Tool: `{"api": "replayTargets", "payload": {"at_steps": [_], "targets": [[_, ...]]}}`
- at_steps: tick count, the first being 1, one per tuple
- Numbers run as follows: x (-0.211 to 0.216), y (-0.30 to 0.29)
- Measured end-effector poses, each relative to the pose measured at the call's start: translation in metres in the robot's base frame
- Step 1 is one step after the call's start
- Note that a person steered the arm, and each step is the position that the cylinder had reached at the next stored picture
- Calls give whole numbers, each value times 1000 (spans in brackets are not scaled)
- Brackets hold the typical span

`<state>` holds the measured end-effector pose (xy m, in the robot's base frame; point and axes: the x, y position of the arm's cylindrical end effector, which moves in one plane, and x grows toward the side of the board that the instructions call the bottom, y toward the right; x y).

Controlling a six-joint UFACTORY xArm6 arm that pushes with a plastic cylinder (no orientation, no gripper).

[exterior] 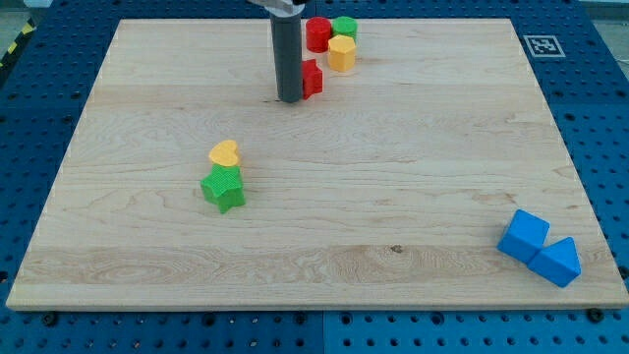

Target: Move the red star a bit up

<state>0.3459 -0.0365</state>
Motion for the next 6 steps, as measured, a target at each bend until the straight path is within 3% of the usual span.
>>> {"api": "replayTargets", "payload": {"at_steps": [2, 3, 4, 6], "targets": [[-22, 3], [16, 7], [18, 36], [-16, 45]]}}
